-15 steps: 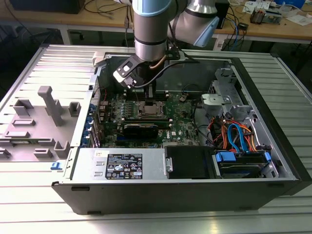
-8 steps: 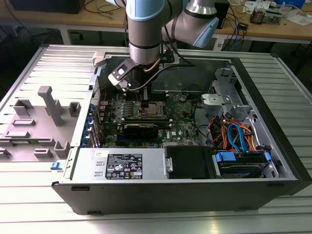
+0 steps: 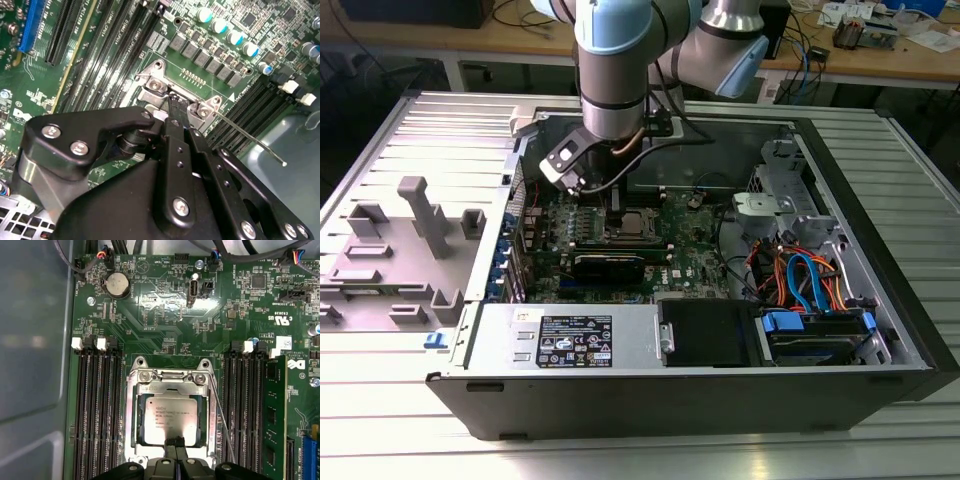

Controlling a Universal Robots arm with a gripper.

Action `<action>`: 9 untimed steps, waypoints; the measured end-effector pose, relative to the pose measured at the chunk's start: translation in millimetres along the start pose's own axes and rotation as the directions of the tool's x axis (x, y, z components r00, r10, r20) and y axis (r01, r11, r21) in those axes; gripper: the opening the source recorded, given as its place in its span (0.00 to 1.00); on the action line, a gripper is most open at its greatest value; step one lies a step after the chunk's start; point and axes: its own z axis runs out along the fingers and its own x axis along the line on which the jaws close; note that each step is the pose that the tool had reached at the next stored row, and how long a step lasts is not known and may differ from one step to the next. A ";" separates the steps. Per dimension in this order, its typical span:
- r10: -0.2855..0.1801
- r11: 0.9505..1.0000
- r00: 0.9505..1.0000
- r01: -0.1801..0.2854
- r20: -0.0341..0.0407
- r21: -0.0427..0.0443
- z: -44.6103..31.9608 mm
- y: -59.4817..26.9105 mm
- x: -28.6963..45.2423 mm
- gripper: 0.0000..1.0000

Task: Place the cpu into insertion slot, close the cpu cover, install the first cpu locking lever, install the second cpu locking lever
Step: 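Close the cpu cover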

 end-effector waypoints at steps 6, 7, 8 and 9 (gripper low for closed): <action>0.000 1.000 1.000 0.000 0.000 0.000 1.4 -0.2 0.0 0.11; 0.000 1.000 1.000 0.000 0.000 0.000 1.4 -0.2 0.0 0.11; 0.000 1.000 1.000 0.000 0.000 0.000 1.3 -0.2 0.0 0.11; 0.000 1.000 1.000 0.000 0.000 0.000 0.6 -0.2 -0.1 0.11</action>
